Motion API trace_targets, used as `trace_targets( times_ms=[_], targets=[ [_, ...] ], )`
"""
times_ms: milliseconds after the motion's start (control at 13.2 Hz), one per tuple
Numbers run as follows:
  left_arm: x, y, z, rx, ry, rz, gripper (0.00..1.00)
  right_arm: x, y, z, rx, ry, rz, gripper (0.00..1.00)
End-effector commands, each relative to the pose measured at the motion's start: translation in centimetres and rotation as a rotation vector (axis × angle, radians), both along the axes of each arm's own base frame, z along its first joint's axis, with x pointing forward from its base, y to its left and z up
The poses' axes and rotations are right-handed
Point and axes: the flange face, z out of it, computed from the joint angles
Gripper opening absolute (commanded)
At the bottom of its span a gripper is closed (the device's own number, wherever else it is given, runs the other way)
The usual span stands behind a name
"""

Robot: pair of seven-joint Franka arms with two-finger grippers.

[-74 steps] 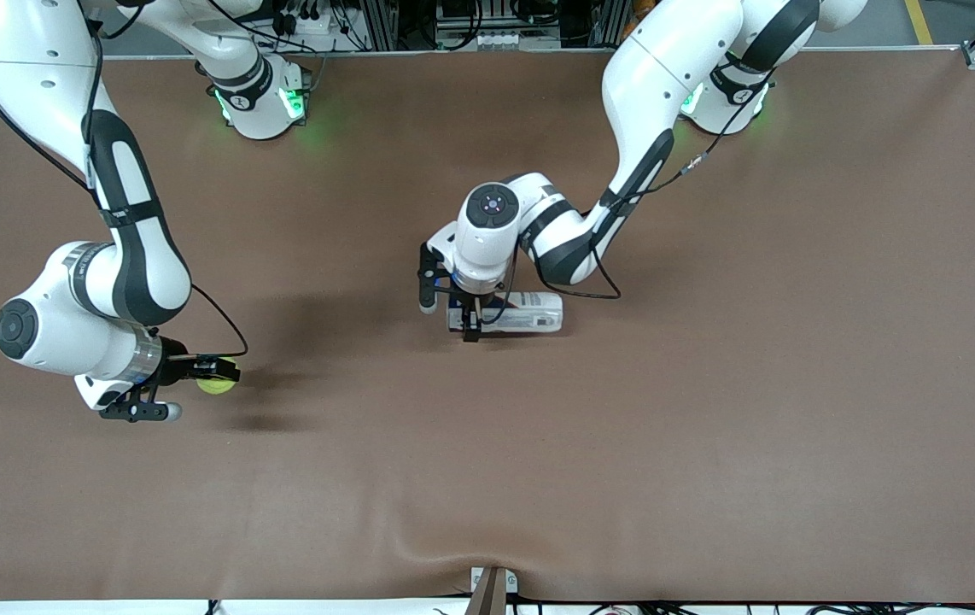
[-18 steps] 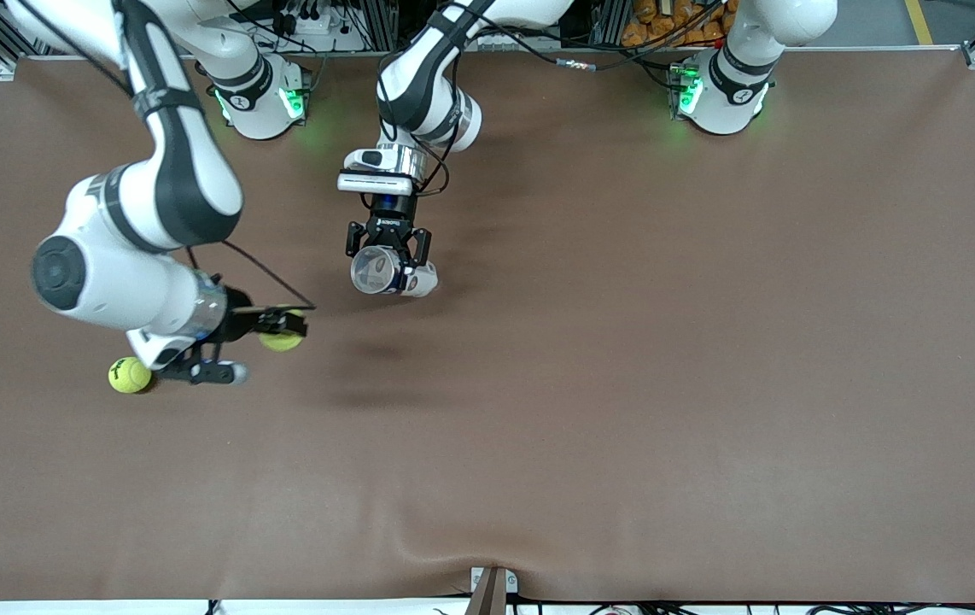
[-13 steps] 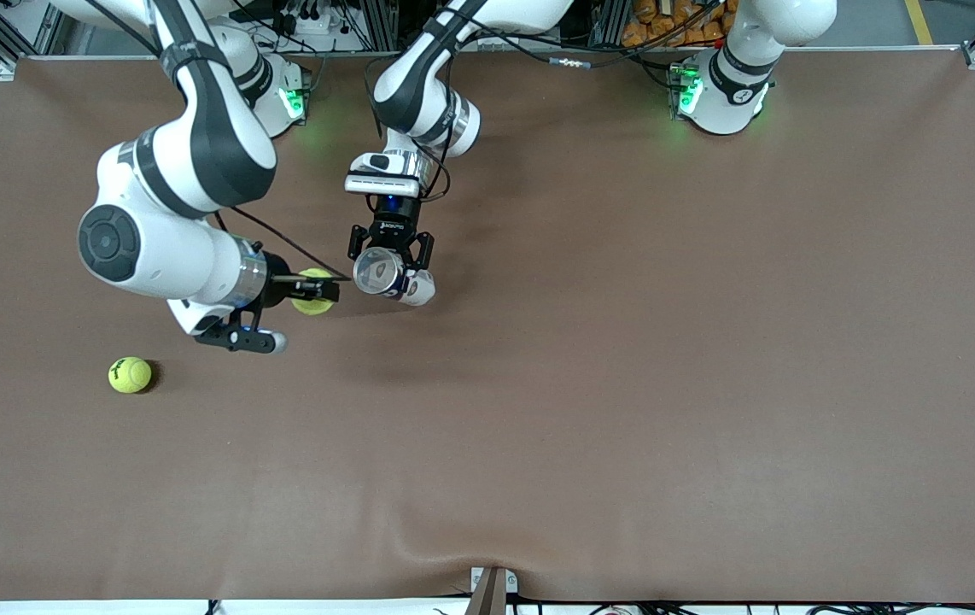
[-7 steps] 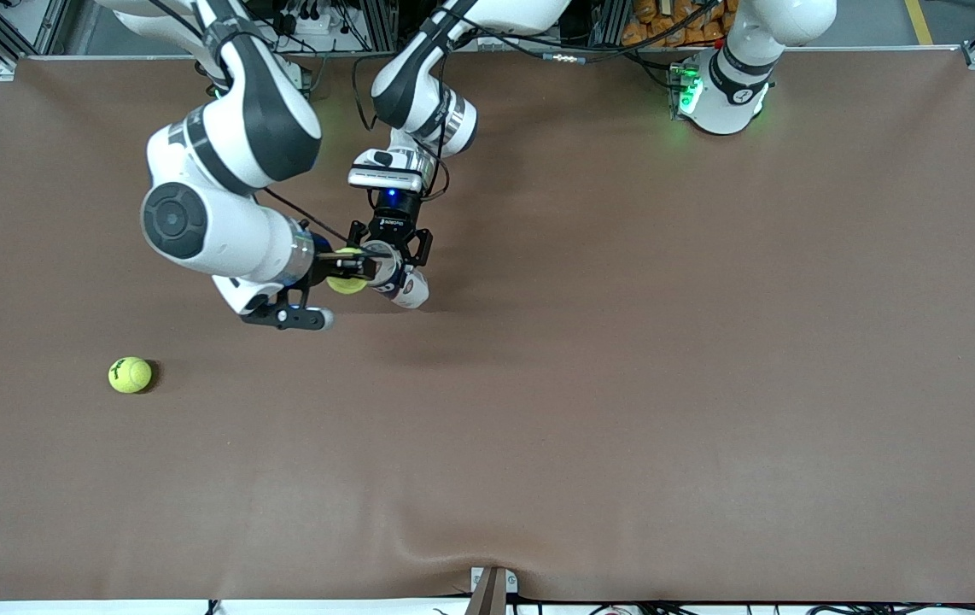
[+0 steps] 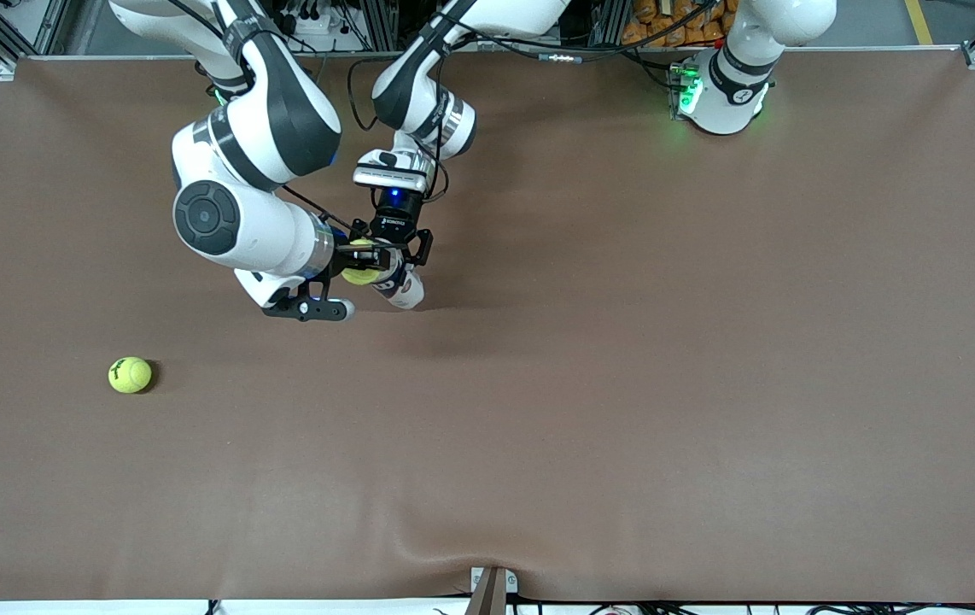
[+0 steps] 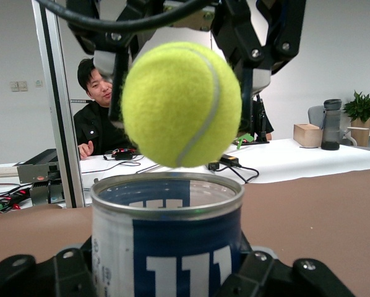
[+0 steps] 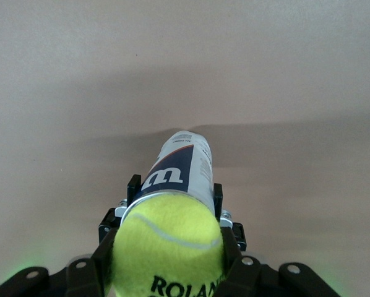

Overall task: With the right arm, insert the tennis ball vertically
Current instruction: 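Open the right gripper to drop the ball into the can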

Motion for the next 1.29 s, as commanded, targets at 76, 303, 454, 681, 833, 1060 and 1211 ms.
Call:
trace_targets(
  times_ms=[76,303,454,681,833,1060,1211],
  targets=[
    [0.1,0.0,-0.3,-0.025,-0.022,-0.019,0.78,-0.6,0.8,-0.2,-0.009,0.017,-0.055,1.00],
    [-0.2,0.0,-0.7,-0.021,-0.016,-0.021,0.79,-0.5,0.8,-0.2,-0.010,0.016,-0.056,1.00],
    [-0.2,0.1,-0.8,-0.018,-0.016,-0.021,0.79,-0.3,0.4,-0.4,-0.016,0.015,-0.055,1.00],
    [-0.2,0.1,-0.9,-0.018,-0.014,-0.021,0.79,1.6,-3.7,-0.4,-0.078,-0.021,-0.057,1.00],
    [-0.3,0.1,-0.9,-0.015,-0.017,-0.022,0.80,3.7,-9.2,-0.5,-0.145,-0.063,-0.037,1.00],
    [-0.1,0.3,-1.4,-0.008,-0.022,-0.015,0.80,6.3,-18.7,-0.7,-0.137,-0.089,0.018,1.00],
    [-0.1,0.3,-1.4,-0.008,-0.025,-0.013,0.80,7.6,-24.8,-1.4,-0.117,-0.118,0.062,1.00]
  ],
)
